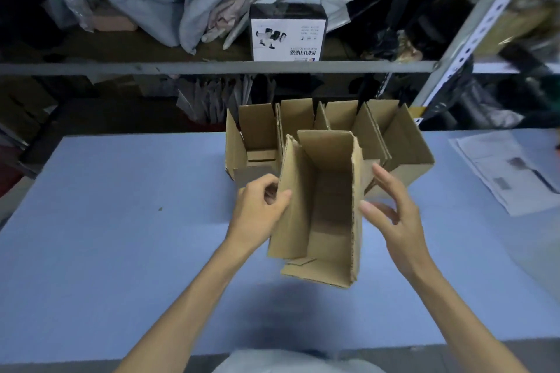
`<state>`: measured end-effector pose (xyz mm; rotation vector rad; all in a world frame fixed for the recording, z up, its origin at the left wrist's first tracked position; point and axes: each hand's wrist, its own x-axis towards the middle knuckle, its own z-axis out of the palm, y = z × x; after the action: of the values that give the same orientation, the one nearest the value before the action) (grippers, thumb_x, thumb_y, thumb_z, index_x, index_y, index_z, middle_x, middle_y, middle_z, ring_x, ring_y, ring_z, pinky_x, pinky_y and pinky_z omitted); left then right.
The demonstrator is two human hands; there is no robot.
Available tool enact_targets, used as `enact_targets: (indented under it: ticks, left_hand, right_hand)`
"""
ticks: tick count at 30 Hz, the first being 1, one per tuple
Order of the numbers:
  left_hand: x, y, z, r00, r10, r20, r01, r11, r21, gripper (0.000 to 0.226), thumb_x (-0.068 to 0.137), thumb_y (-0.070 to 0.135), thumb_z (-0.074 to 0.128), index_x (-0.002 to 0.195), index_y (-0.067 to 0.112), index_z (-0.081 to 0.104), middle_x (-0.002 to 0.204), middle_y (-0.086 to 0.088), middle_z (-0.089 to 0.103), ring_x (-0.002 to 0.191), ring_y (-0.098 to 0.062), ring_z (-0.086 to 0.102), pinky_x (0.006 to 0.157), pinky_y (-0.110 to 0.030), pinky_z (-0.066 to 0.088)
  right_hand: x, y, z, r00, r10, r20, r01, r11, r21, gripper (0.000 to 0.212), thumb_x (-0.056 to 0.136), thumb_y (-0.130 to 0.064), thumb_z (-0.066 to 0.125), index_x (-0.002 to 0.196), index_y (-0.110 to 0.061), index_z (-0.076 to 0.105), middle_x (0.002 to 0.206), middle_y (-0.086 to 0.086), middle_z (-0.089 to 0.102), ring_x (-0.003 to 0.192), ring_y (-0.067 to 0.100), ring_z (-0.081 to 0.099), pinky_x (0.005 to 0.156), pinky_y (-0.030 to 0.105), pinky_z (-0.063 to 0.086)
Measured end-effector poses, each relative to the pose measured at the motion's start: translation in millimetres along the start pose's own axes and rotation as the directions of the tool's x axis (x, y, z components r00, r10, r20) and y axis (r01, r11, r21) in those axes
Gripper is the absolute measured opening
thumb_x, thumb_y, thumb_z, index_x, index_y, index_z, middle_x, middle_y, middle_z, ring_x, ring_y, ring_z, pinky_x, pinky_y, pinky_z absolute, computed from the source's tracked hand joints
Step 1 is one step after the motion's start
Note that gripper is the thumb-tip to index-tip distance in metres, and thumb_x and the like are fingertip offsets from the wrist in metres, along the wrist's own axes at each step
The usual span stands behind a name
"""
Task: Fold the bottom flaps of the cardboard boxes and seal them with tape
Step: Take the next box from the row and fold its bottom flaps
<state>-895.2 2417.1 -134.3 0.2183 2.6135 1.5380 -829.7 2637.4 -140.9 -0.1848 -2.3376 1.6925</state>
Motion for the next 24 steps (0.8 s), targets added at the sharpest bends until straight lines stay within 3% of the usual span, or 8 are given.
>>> enact_targets:
  ticks: [3,5,8,14,16,21,24]
  left_hand:
    - [0,34,23,0.996,0.089,-0.025,-0.089,0.996,0.026,0.01,0.085,0.021,0.065,0.078,0.014,0.063,0.061,0.004,0.056,0.057,-0.01,0.047,0.057,-0.024,0.037]
    - [1,46,35,0.994,0.11,-0.009,-0.11,0.994,0.023,0.009,0.084,0.023,0.066,0.076,0.018,0.063,0.058,0.009,0.053,0.056,-0.004,0.045,0.053,-0.015,0.033]
    - [3,58,60,0.989,0.117,0.087,-0.117,0.993,-0.004,0.005,0.081,0.027,0.068,0.079,0.024,0.065,0.061,0.014,0.058,0.06,0.002,0.051,0.057,-0.012,0.036]
    - [13,98,136,0.938,0.127,0.321,-0.124,0.992,-0.029,0.013,0.078,0.021,0.063,0.091,0.021,0.065,0.072,0.011,0.066,0.081,-0.014,0.064,0.075,-0.026,0.05]
    - [20,113,159,0.922,0.121,0.368,-0.124,0.992,-0.018,0.021,0.078,0.019,0.059,0.098,0.017,0.067,0.077,0.006,0.068,0.086,-0.018,0.064,0.076,-0.028,0.05]
    - [49,142,217,0.926,0.055,0.373,-0.062,0.998,0.005,0.021,0.082,0.011,0.054,0.098,0.007,0.067,0.07,-0.002,0.065,0.089,-0.026,0.061,0.078,-0.033,0.048]
    - [72,152,256,0.957,0.01,0.289,-0.026,0.998,0.052,0.013,0.083,0.009,0.053,0.088,0.003,0.064,0.079,-0.01,0.068,0.086,-0.029,0.06,0.075,-0.038,0.048]
  right_hand:
    - [-21,-19,-7,1.0,0.001,-0.028,-0.001,1.0,-0.014,0.087,0.069,-0.052,0.07,0.145,-0.035,0.034,0.142,-0.023,0.041,0.133,0.001,0.038,0.101,0.029,0.04]
    - [-30,-24,-19,0.995,-0.007,-0.1,0.003,0.999,-0.045,0.085,0.069,-0.039,0.073,0.144,-0.034,0.034,0.139,-0.023,0.044,0.131,-0.001,0.039,0.098,0.024,0.04]
    - [-40,-23,-49,0.971,0.017,-0.24,-0.03,0.998,-0.051,0.073,0.068,-0.013,0.063,0.137,-0.03,0.047,0.13,-0.018,0.056,0.125,0.002,0.048,0.09,0.018,0.047]
    - [-42,0,-114,0.865,0.079,-0.495,-0.099,0.995,-0.015,0.057,0.071,0.013,0.056,0.112,-0.026,0.068,0.105,-0.017,0.07,0.107,0.006,0.063,0.074,0.012,0.05]
    - [-31,8,-137,0.86,0.105,-0.5,-0.141,0.989,-0.034,0.058,0.074,0.017,0.056,0.115,-0.022,0.068,0.108,-0.015,0.07,0.107,0.006,0.063,0.075,0.01,0.048]
    - [9,34,-196,0.886,0.204,-0.417,-0.305,0.933,-0.193,0.051,0.081,-0.011,0.061,0.112,-0.052,0.062,0.098,-0.025,0.069,0.088,-0.009,0.063,0.069,0.016,0.046]
    - [39,62,-228,0.902,0.239,-0.359,-0.32,0.929,-0.187,0.069,0.077,-0.001,0.063,0.136,-0.033,0.048,0.108,-0.01,0.062,0.092,-0.006,0.059,0.067,0.01,0.043]
